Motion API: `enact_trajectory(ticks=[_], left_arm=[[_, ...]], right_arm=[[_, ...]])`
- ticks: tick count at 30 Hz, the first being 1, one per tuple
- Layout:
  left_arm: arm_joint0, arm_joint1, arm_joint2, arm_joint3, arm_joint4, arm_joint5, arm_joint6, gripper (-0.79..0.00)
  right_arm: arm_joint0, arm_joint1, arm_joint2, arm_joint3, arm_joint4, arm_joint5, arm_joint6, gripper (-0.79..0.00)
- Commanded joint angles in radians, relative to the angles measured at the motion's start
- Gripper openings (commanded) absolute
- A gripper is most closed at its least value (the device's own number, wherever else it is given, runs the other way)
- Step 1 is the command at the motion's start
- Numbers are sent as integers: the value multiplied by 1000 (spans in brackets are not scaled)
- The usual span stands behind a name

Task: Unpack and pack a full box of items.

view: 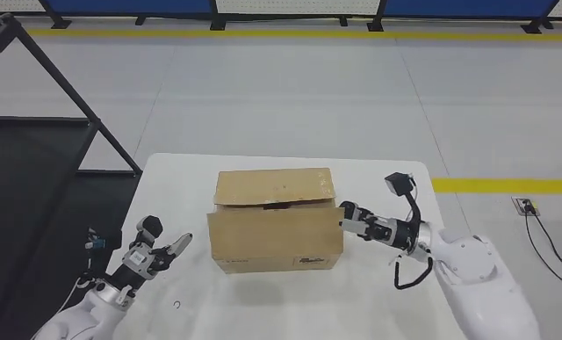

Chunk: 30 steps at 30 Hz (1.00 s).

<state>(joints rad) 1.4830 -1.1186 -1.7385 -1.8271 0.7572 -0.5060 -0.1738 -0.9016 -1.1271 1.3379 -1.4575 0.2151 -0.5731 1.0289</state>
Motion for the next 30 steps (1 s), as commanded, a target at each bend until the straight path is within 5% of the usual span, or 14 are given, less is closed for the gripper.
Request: enact_trajectory(ticks=[1, 13, 30], left_arm=[[2, 0, -1, -3, -11, -1, -4, 0], [-13, 4, 42, -12, -12, -28, -46, 0], [1, 21, 84, 4, 77, -170, -161, 0]], right_arm=[[-8, 6, 15, -9, 64, -15, 55, 0], [-113, 44, 74, -142, 106, -22, 196, 0], [-205, 115, 26, -229, -8, -23, 195, 0]])
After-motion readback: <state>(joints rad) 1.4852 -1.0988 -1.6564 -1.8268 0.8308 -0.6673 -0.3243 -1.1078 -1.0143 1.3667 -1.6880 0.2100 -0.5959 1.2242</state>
